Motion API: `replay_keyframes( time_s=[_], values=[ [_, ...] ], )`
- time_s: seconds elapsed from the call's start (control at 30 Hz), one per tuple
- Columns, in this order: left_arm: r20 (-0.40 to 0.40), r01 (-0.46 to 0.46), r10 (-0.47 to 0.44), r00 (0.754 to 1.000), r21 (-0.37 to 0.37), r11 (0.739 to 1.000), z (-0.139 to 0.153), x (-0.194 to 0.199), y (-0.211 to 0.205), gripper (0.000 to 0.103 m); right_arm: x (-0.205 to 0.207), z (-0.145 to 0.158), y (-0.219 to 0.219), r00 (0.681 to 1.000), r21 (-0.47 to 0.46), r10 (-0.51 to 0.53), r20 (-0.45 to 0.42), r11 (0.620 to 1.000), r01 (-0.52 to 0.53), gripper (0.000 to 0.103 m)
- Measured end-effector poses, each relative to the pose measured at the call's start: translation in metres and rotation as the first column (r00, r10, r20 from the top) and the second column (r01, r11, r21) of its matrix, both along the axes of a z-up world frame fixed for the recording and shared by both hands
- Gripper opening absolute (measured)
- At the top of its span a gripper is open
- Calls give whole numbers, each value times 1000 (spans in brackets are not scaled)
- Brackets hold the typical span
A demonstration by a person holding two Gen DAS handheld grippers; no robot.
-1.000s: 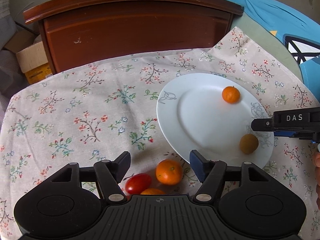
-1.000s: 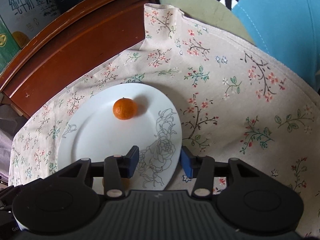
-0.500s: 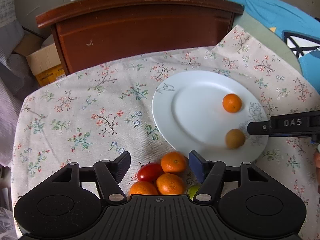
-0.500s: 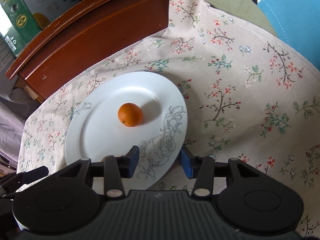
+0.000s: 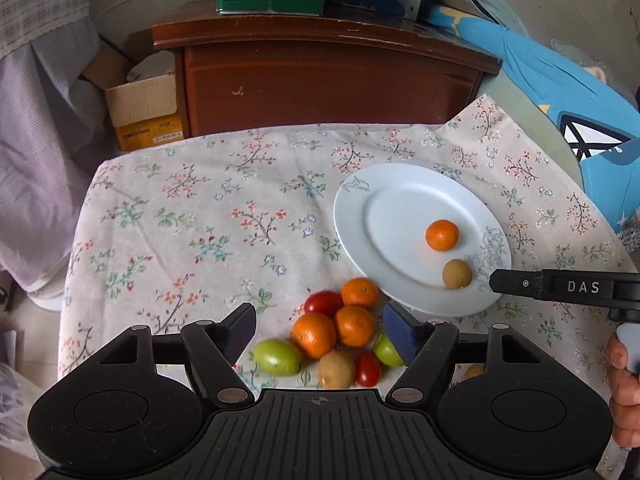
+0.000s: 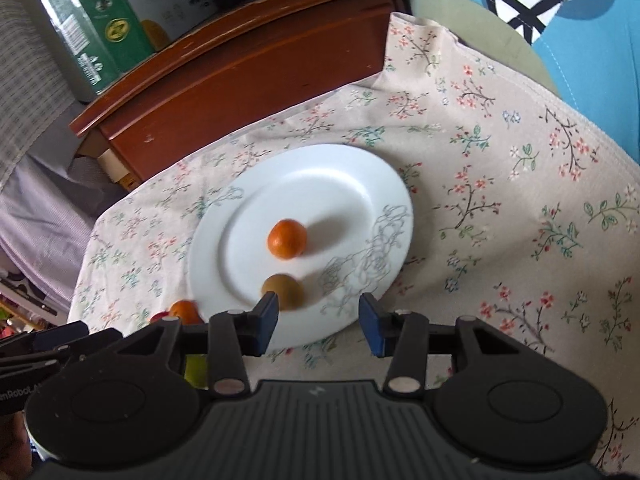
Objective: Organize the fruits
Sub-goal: 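Move the left tool to a large mandarin while the right tool reaches another brown fruit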
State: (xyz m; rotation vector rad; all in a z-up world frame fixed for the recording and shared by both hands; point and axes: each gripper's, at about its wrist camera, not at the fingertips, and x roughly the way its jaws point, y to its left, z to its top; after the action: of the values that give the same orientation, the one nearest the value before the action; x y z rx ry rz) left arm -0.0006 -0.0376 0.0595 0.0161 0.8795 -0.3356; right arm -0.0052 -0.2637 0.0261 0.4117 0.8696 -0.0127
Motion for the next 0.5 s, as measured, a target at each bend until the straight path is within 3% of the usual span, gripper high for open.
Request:
replay_keyframes(
  time_s=[0.5],
  values=[
    [-48, 3, -4, 999, -15, 1000, -18, -49, 16, 71, -56, 1, 31, 994, 3, 106, 13, 994, -106, 46]
  ],
)
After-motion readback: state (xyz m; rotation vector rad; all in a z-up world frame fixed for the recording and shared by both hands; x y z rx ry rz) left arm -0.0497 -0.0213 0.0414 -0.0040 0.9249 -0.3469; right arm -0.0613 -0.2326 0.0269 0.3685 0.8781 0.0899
